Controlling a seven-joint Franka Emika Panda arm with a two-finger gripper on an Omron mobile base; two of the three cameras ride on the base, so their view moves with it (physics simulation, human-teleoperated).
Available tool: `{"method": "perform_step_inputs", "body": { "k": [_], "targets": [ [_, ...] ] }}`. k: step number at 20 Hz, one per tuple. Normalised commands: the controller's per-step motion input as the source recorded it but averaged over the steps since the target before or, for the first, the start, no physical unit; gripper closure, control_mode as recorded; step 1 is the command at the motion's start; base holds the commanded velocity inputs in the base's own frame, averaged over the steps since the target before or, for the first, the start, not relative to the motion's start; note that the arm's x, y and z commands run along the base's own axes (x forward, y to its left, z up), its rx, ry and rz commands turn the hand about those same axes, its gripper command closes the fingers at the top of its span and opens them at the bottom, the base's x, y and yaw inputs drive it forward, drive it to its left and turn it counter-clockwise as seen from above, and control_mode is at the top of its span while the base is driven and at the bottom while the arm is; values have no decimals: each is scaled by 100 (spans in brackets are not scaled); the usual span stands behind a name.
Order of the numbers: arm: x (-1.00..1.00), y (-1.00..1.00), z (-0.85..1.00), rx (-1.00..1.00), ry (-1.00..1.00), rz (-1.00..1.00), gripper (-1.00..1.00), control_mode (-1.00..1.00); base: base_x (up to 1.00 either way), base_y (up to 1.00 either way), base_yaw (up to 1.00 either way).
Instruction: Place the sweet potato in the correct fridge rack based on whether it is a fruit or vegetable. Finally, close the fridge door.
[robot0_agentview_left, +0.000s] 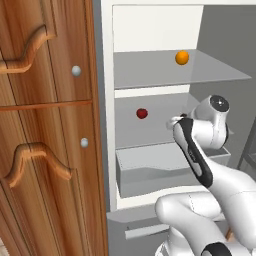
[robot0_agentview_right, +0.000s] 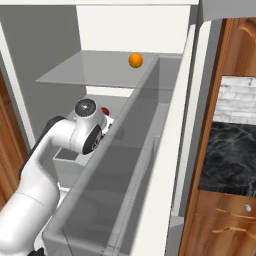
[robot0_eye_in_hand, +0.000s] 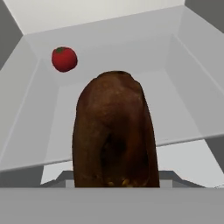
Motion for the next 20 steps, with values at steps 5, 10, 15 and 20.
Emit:
{"method": "perform_step_inputs", "body": {
  "k": [5, 10, 15, 20],
  "targets": [
    [29, -10, 0, 0, 0, 0, 100, -100, 0, 0, 0],
    [13, -11, 0, 0, 8, 0, 100, -100, 0, 0, 0],
    [12, -16, -17, -1, 3, 0, 100, -100, 0, 0, 0],
    [2, -8, -32, -4, -1, 0, 100, -100, 0, 0, 0]
  ]
}}
